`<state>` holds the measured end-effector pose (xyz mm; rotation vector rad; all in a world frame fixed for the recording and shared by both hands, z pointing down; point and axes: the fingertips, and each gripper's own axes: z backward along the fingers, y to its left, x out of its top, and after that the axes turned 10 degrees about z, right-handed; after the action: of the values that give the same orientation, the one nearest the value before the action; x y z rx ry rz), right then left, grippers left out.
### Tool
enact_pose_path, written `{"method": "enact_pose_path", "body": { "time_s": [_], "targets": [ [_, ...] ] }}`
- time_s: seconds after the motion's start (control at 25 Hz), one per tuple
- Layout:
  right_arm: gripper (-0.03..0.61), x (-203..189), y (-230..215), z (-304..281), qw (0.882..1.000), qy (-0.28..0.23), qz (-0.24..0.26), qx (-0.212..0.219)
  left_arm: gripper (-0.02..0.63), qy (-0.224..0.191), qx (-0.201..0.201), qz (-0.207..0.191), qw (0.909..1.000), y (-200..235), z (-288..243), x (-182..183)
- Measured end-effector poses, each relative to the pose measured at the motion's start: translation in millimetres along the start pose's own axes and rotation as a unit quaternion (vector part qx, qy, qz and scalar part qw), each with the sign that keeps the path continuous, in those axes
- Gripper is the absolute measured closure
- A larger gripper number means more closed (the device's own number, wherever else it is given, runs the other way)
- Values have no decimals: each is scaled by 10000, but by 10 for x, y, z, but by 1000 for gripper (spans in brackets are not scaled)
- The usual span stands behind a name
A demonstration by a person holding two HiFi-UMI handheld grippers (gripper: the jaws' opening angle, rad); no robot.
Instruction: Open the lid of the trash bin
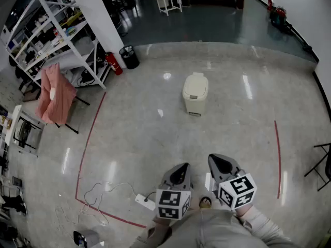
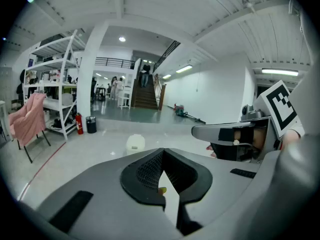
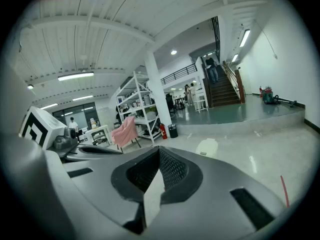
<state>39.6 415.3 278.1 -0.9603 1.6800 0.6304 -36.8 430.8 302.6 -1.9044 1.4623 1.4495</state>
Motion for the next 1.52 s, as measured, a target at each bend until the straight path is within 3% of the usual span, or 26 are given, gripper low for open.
{"method": "enact_pose_path", "body": {
  "time_s": [0.36, 0.8, 1.0, 1.52],
  "targets": [
    [580, -161, 264, 433, 9998, 12, 196, 95, 611, -92, -177, -186, 9996, -317, 245, -144],
    [580, -80, 59, 418, 9999, -78, -57, -104, 611, -163, -390, -198, 9989, -380, -11, 158],
    [580, -37, -134, 80, 10000, 26, -41, -32, 611, -115, -383, -190, 9990, -175, -343, 290],
    [580, 405, -770, -1202, 9997, 175, 119, -126, 611, -41, -396, -162, 9991, 609, -1370, 1124]
  ]
}}
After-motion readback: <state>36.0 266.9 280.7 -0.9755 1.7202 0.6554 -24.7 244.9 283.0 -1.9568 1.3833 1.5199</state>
